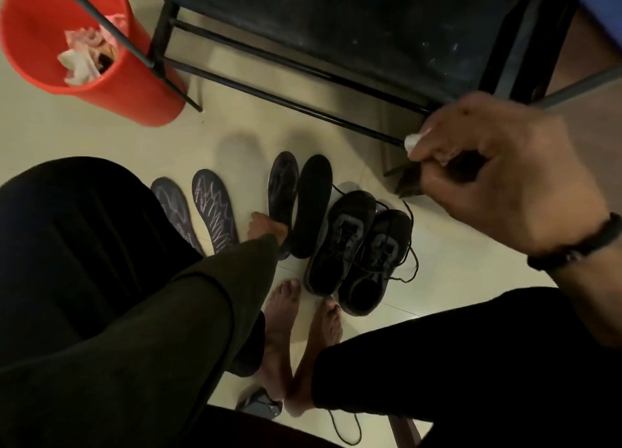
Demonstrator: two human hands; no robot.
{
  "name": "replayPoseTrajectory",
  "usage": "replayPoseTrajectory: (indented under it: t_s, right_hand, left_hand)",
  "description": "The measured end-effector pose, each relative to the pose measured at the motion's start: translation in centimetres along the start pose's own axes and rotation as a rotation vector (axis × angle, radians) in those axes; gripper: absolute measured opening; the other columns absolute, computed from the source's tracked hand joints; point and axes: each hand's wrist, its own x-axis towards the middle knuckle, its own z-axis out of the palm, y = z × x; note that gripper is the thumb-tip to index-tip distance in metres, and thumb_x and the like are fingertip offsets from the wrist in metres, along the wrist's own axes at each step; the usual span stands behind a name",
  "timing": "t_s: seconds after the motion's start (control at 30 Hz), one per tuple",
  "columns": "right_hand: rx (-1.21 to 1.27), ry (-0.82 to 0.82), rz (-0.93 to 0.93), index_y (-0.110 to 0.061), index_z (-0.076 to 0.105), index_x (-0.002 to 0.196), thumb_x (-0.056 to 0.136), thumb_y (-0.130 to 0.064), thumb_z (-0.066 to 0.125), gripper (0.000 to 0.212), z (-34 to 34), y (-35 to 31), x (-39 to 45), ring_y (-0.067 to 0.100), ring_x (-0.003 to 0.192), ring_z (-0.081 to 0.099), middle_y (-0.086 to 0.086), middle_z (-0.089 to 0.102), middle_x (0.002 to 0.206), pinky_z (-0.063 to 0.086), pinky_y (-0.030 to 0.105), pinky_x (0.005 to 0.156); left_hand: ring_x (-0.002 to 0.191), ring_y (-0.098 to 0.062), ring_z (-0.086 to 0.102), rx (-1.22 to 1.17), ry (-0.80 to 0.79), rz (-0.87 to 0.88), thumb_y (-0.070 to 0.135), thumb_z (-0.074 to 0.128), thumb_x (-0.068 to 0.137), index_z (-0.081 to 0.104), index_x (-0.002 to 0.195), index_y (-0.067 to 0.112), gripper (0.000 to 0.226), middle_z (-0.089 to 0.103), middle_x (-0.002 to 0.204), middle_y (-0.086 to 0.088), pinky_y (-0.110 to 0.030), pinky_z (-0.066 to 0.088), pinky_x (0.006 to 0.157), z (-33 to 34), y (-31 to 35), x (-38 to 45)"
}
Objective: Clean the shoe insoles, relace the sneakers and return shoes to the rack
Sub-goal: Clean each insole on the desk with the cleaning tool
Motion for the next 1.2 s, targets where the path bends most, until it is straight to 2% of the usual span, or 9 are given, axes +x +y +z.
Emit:
replayPoseTrajectory:
  t_s: [0.17,0.33,0.47,0.57,0.7,0.8,0.97,1.07,1.2]
  right_hand:
    - [0.083,0.088,0.139,-0.012,0.076,0.086,0.081,-0.007,0.072,0.008,0.9,-1.6,-0.8,0.015,0.075,0.066,0.004,0.068,0.095,0.058,0.035,0.071]
    - [0.149,0.232,0.365,-0.017,0.076,0.085,0.083,-0.01,0.073,0.007,0.5,-2.7,-2.6,0.005,0.076,0.063,-0.003,0.069,0.089,0.049,0.01,0.078]
    - [0.155,0.247,0.502,-0.02,0.075,0.097,0.086,-0.016,0.072,0.012,0.3,-3.0,-4.8,0.008,0.087,0.064,-0.005,0.07,0.096,0.051,0.017,0.076]
    - [0.248,0.317,0.611,-0.022,0.069,0.111,0.086,-0.025,0.075,0.026,0.4,-3.4,-6.5,0.008,0.091,0.065,-0.005,0.07,0.1,0.052,0.023,0.08]
    - [0.481,0.473,0.728,-0.021,0.073,0.098,0.08,-0.025,0.083,0.022,-0.4,-4.5,-9.2,0.007,0.087,0.07,-0.006,0.074,0.091,0.058,0.028,0.08]
    - [0.801,0.731,0.662,-0.017,0.077,0.093,0.081,-0.017,0.083,0.014,-1.7,-5.5,-10.4,0.014,0.083,0.073,0.002,0.078,0.09,0.058,0.029,0.074]
    - [1.257,1.167,0.672,-0.008,0.074,0.107,0.081,-0.004,0.08,0.027,-5.5,-3.9,-12.0,0.022,0.088,0.072,0.008,0.078,0.096,0.059,0.032,0.081]
    - [1.218,1.263,0.719,-0.004,0.069,0.119,0.082,-0.001,0.078,0.038,-7.4,-1.8,-13.1,0.022,0.095,0.074,0.005,0.076,0.104,0.061,0.032,0.081]
    - [0.887,1.185,0.901,-0.005,0.068,0.107,0.08,-0.006,0.082,0.031,-8.5,1.4,-13.5,0.02,0.087,0.074,0.004,0.074,0.094,0.062,0.036,0.077]
  left_hand:
    - [0.107,-0.036,0.064,-0.088,-0.077,0.065,0.021,0.07,0.089,0.05,0.127,0.003,0.047,0.061,0.12,-0.014,-0.04,0.057,0.088,-3.7,2.6,-3.5]
    - [0.078,-0.025,0.068,-0.127,-0.214,0.217,0.021,0.08,0.084,0.063,0.107,0.001,0.035,0.07,0.095,-0.015,-0.029,0.054,0.055,-9.9,7.2,-6.8]
    - [0.08,-0.027,0.065,-0.088,-0.366,0.255,0.016,0.086,0.077,0.066,0.103,-0.009,0.041,0.064,0.085,-0.016,-0.038,0.058,0.08,-11.9,8.7,-9.4]
    - [0.055,-0.011,0.056,0.052,-0.479,0.344,0.026,0.081,0.086,0.063,0.081,0.011,0.023,0.059,0.063,-0.001,-0.026,0.053,0.061,-14.2,9.1,-16.2]
    - [0.059,-0.003,0.065,0.209,-0.624,0.561,0.039,0.082,0.084,0.072,0.102,0.012,0.035,0.071,0.072,0.009,-0.019,0.052,0.06,-16.8,8.6,-24.7]
    - [0.071,-0.005,0.066,0.251,-0.663,0.713,0.045,0.084,0.08,0.07,0.116,0.009,0.053,0.073,0.08,0.009,-0.022,0.051,0.068,-18.0,8.4,-29.6]
    - [0.085,-0.019,0.071,0.111,-0.733,0.843,0.033,0.084,0.081,0.069,0.111,0.011,0.04,0.077,0.101,-0.007,-0.029,0.057,0.074,-17.4,10.0,-34.8]
    - [0.071,-0.012,0.067,-0.052,-0.652,0.904,0.031,0.085,0.08,0.07,0.1,0.016,0.029,0.075,0.088,-0.004,-0.024,0.055,0.061,-14.1,12.0,-36.1]
    - [0.066,-0.014,0.065,-0.234,-0.619,0.889,0.026,0.086,0.08,0.066,0.095,0.014,0.028,0.07,0.084,-0.007,-0.027,0.055,0.062,-7.7,15.9,-36.3]
